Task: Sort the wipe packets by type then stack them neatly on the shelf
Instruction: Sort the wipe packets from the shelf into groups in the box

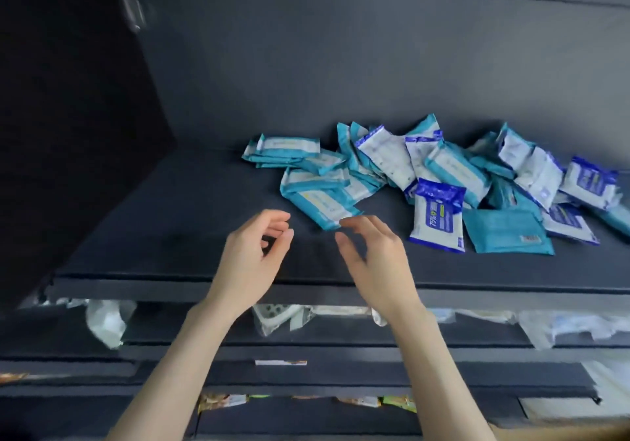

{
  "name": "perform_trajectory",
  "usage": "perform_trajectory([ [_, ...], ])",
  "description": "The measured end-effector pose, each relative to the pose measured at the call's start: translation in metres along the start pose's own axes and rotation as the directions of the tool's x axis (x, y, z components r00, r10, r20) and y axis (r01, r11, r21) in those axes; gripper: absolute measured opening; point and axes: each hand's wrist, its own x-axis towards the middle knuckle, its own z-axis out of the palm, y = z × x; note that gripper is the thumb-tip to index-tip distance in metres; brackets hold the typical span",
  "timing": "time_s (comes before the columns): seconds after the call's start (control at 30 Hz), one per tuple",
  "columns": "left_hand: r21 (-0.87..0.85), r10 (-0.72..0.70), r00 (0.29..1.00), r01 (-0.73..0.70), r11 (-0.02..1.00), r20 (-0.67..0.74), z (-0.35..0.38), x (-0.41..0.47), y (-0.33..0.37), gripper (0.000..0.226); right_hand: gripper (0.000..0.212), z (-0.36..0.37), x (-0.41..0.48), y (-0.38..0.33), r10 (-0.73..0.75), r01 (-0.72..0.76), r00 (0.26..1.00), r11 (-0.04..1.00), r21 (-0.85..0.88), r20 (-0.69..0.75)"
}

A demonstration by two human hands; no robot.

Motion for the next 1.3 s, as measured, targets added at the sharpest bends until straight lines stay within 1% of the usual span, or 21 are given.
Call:
perform_trajectory([
  [0.1, 0.058, -0.014, 1.0, 0.014, 0.998, 0.0, 0.011, 0.041, -0.02, 0.021, 0.027, 0.012, 0.039, 0.008, 0.022, -0.021, 0.999, 1.0, -0.02, 0.041],
  [0.2, 0.121, -0.047, 0.998, 0.043, 0.992, 0.029, 0.02, 0.073, -0.039, 0.025, 0.035, 0.024, 0.072, 0.016, 0.083, -0.077, 0.989, 0.995, -0.057, 0.124],
  [0.33, 0.164, -0.086, 0.988, 0.065, 0.984, 0.125, 0.03, 0.109, -0.054, 0.035, 0.055, 0.037, 0.102, 0.023, 0.207, -0.163, 0.953, 0.966, -0.201, 0.222],
  [0.4, 0.175, -0.114, 0.973, 0.078, 0.981, 0.203, 0.036, 0.126, -0.057, 0.041, 0.066, 0.043, 0.11, 0.026, 0.269, -0.218, 0.934, 0.95, -0.225, 0.234],
  [0.47, 0.203, -0.156, 0.949, 0.101, 0.974, 0.273, 0.042, 0.14, -0.06, 0.046, 0.071, 0.044, 0.114, 0.028, 0.314, -0.271, 0.92, 0.942, -0.198, 0.235],
  [0.57, 0.295, -0.197, 0.93, 0.102, 0.95, 0.312, 0.047, 0.157, -0.064, 0.054, 0.07, 0.044, 0.117, 0.029, 0.364, -0.349, 0.899, 0.932, -0.102, 0.244],
  [0.67, 0.25, -0.246, 0.891, 0.157, 0.955, 0.382, 0.044, 0.168, -0.065, 0.068, 0.072, 0.045, 0.116, 0.03, 0.386, -0.412, 0.884, 0.91, 0.053, 0.264],
  [0.7, 0.237, -0.269, 0.868, 0.181, 0.954, 0.418, 0.041, 0.171, -0.066, 0.068, 0.072, 0.044, 0.116, 0.031, 0.389, -0.425, 0.882, 0.9, 0.094, 0.268],
  [0.77, 0.24, -0.295, 0.83, 0.201, 0.95, 0.473, 0.033, 0.173, -0.068, 0.059, 0.074, 0.044, 0.114, 0.032, 0.393, -0.441, 0.879, 0.885, 0.149, 0.271],
  [0.83, 0.255, -0.323, 0.816, 0.223, 0.941, 0.479, 0.025, 0.169, -0.067, 0.057, 0.076, 0.042, 0.112, 0.033, 0.401, -0.452, 0.876, 0.876, 0.168, 0.267],
  [0.9, 0.178, -0.335, 0.825, 0.285, 0.942, 0.455, 0.018, 0.16, -0.067, 0.059, 0.077, 0.043, 0.111, 0.035, 0.412, -0.458, 0.88, 0.868, 0.193, 0.235],
  [0.93, 0.097, -0.339, 0.835, 0.33, 0.939, 0.433, 0.016, 0.154, -0.066, 0.054, 0.074, 0.045, 0.11, 0.036, 0.419, -0.459, 0.884, 0.862, 0.214, 0.209],
  [1.0, -0.06, -0.363, 0.852, 0.413, 0.909, 0.377, 0.008, 0.142, -0.061, 0.042, 0.059, 0.049, 0.109, 0.038, 0.406, -0.441, 0.897, 0.841, 0.313, 0.175],
  [1.03, -0.145, -0.378, 0.852, 0.452, 0.88, 0.362, 0.006, 0.136, -0.06, 0.039, 0.048, 0.05, 0.109, 0.036, 0.395, -0.433, 0.901, 0.804, 0.407, 0.178],
  [1.07, -0.238, -0.385, 0.848, 0.485, 0.842, 0.365, 0.004, 0.131, -0.059, 0.035, 0.039, 0.053, 0.109, 0.033, 0.39, -0.431, 0.9, 0.737, 0.52, 0.194],
  [1.13, -0.374, -0.374, 0.842, 0.515, 0.771, 0.389, 0.003, 0.122, -0.055, 0.025, 0.03, 0.058, 0.112, 0.025, 0.396, -0.447, 0.884, 0.563, 0.695, 0.248],
  [1.17, -0.398, -0.369, 0.845, 0.515, 0.759, 0.388, 0.004, 0.12, -0.053, 0.022, 0.027, 0.06, 0.114, 0.022, 0.402, -0.452, 0.877, 0.51, 0.732, 0.261],
  [1.2, -0.402, -0.369, 0.85, 0.508, 0.762, 0.376, 0.005, 0.12, -0.053, 0.02, 0.025, 0.062, 0.117, 0.02, 0.41, -0.457, 0.872, 0.485, 0.746, 0.267],
  [1.27, -0.401, -0.373, 0.859, 0.497, 0.769, 0.35, 0.004, 0.125, -0.052, 0.02, 0.026, 0.062, 0.124, 0.014, 0.419, -0.456, 0.869, 0.475, 0.752, 0.262],
  [1.3, -0.409, -0.375, 0.857, 0.502, 0.762, 0.354, 0.003, 0.129, -0.052, 0.02, 0.028, 0.061, 0.128, 0.012, 0.41, -0.444, 0.877, 0.489, 0.751, 0.251],
])
